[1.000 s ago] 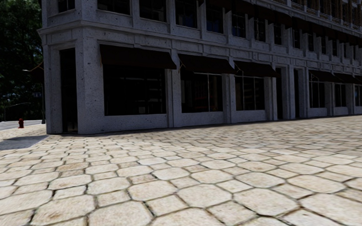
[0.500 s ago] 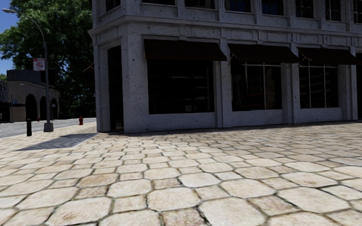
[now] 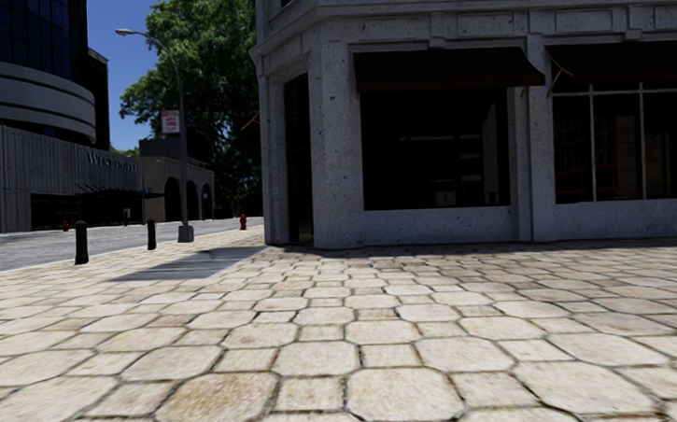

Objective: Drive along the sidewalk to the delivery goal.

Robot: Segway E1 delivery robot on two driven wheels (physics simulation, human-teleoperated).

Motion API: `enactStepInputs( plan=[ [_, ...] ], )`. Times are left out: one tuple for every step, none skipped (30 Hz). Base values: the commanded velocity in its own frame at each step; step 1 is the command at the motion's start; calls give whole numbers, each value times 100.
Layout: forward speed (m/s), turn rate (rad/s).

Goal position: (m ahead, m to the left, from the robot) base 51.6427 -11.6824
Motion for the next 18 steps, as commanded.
enactStepInputs(
  plan=[
    [200, 58],
    [200, 58],
    [200, 58],
    [200, 58],
    [200, 58],
    [200, 58],
    [200, 58],
    [200, 58],
    [200, 58],
    [200, 58],
    [200, 58],
    [200, 58],
    [200, 58],
    [200, 58],
    [200, 58],
    [200, 58],
    [200, 58],
    [200, 58]
  ],
)
